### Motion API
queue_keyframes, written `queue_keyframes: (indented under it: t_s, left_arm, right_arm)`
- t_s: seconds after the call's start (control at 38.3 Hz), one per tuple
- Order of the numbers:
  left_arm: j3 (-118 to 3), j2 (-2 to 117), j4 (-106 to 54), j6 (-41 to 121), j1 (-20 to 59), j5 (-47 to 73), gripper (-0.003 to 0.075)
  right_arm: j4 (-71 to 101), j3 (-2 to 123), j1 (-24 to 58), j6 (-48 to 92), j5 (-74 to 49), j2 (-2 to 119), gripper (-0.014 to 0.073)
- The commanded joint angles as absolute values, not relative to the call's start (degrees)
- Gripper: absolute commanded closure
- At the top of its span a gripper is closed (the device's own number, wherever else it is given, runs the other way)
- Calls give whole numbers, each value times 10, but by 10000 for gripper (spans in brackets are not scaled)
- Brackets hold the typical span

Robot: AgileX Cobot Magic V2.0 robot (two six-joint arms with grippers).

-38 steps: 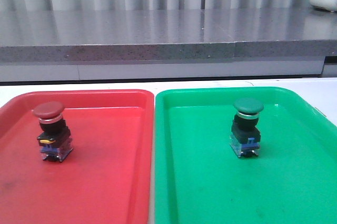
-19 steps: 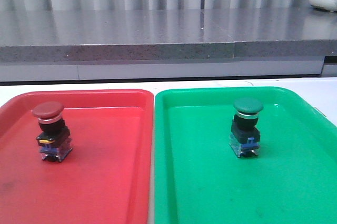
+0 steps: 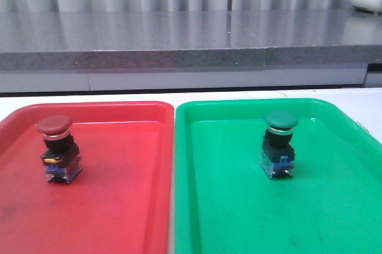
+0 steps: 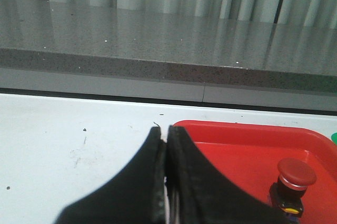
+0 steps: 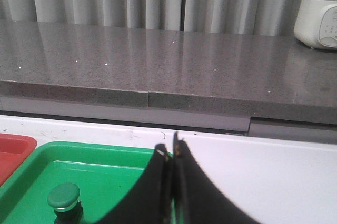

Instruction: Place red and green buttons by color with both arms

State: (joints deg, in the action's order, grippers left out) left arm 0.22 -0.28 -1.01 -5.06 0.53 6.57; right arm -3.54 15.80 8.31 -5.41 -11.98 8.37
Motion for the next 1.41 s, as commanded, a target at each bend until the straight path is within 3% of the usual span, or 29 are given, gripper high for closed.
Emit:
queue_keyframes:
  t_s: [0.0,0.26,0.55,1.39]
  left_arm:
    - [16,-12,-16,-54,5,15,740]
    - [16,-12,-16,-54,5,15,740]
    - [16,-12,-16,-54,5,15,740]
    - [16,-12,-16,-54,5,15,740]
  right_arm:
    - [-42,173,81,-50,-72,90,660]
    - [-45,122,78,-35,-57,75,660]
    - [-4,-15,13,-22,-49,1,660]
    - [-4,-12,3,-22,-94,-15,660]
